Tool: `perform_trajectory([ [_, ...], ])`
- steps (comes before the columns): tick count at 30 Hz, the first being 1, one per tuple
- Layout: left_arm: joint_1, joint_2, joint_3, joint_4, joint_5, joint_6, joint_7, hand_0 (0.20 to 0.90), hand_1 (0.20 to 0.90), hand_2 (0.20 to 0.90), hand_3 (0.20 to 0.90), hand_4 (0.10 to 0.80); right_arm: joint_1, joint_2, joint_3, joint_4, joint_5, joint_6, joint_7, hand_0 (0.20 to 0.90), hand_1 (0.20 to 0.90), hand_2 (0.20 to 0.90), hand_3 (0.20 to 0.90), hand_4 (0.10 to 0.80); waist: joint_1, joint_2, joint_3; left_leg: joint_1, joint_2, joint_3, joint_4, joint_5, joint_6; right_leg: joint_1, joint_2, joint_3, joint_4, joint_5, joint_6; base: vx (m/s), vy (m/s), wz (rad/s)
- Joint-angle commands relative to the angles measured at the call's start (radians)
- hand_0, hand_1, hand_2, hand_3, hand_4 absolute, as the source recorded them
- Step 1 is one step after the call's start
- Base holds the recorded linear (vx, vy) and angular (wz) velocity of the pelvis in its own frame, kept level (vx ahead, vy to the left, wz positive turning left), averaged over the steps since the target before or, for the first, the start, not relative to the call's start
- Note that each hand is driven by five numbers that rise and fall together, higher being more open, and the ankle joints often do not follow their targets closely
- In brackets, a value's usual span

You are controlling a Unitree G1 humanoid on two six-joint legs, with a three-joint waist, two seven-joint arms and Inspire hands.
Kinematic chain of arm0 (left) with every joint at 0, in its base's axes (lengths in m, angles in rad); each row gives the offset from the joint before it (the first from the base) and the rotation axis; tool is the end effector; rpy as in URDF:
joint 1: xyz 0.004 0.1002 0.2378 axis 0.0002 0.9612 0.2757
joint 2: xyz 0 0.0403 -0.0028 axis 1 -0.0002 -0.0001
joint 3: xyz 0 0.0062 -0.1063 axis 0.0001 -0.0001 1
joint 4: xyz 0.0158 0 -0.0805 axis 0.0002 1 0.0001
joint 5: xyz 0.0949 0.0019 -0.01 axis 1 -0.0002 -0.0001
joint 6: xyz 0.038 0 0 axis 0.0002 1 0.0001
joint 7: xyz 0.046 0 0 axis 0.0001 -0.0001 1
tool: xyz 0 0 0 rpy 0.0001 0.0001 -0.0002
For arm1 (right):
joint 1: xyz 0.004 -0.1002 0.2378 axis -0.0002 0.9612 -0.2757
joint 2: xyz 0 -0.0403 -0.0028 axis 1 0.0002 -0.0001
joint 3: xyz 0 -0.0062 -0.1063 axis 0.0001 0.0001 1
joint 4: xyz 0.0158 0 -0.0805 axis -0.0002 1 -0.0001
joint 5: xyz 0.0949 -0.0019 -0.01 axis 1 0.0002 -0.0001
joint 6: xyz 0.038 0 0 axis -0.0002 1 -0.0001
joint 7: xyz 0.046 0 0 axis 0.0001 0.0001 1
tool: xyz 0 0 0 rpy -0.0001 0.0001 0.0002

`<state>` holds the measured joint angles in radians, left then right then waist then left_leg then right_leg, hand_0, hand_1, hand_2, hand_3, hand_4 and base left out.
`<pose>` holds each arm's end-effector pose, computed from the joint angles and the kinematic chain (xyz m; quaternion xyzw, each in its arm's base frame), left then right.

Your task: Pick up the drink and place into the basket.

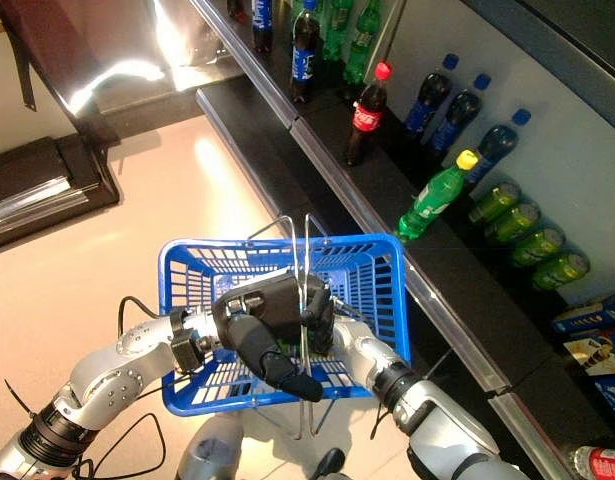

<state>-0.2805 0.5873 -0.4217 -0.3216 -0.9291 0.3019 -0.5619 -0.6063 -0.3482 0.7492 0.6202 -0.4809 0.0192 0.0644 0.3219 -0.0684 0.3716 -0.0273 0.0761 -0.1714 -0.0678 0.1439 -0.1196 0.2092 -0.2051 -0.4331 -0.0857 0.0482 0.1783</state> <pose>0.2160 0.1415 0.1193 -0.1193 0.0172 -0.5840 0.8028 0.2806 -0.1170 0.0379 -0.5673 0.0165 0.3006 0.7665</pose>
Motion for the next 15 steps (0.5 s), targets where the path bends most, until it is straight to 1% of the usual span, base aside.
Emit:
perform_trajectory([
  [1,-0.133,-0.235,-0.037,-0.226,-0.145,-0.164,-0.146,0.3,0.3,0.3,0.2,0.1,-0.094,0.077,0.055,0.086,-0.005,-0.011,-0.016,0.3,0.3,0.3,0.2,0.1,0.012,-0.03,-0.335,0.054,0.014,0.04,-0.019,-0.074,0.036,0.015,-0.018,0.017,-0.002,-0.013,-0.02,0.0,0.0,0.0],
  [4,-0.136,-0.236,-0.039,-0.223,-0.144,-0.164,-0.148,0.3,0.3,0.3,0.2,0.1,-0.104,0.08,0.054,0.097,0.0,0.0,-0.006,0.309,0.309,0.309,0.211,0.111,0.015,-0.031,-0.334,0.054,0.013,0.038,-0.019,-0.073,0.036,0.015,-0.019,0.016,-0.002,-0.011,-0.019,-0.003,-0.009,0.05],
  [5,-0.135,-0.239,-0.038,-0.222,-0.145,-0.16,-0.155,0.3,0.3,0.3,0.2,0.1,-0.11,0.084,0.051,0.116,0.002,0.018,0.007,0.375,0.375,0.375,0.288,0.188,0.019,-0.032,-0.335,0.054,0.013,0.036,-0.019,-0.074,0.037,0.016,-0.018,0.013,-0.002,-0.012,-0.02,0.0,0.0,0.0],
  [6,-0.135,-0.239,-0.038,-0.223,-0.146,-0.158,-0.155,0.3,0.3,0.3,0.2,0.1,-0.11,0.086,0.051,0.122,0.003,0.016,0.006,0.9,0.9,0.9,0.9,0.8,0.019,-0.032,-0.336,0.055,0.013,0.036,-0.019,-0.074,0.036,0.017,-0.018,0.012,-0.002,-0.012,-0.02,0.0,0.0,0.0],
  [15,-0.139,-0.251,-0.039,-0.227,-0.148,-0.153,-0.144,0.3,0.3,0.3,0.2,0.1,-0.119,0.111,0.052,0.16,0.001,0.028,0.015,0.9,0.9,0.9,0.9,0.8,0.024,-0.031,-0.338,0.059,0.016,0.038,-0.019,-0.075,0.036,0.022,-0.016,0.009,-0.002,-0.014,-0.023,0.001,0.0,0.02],
])
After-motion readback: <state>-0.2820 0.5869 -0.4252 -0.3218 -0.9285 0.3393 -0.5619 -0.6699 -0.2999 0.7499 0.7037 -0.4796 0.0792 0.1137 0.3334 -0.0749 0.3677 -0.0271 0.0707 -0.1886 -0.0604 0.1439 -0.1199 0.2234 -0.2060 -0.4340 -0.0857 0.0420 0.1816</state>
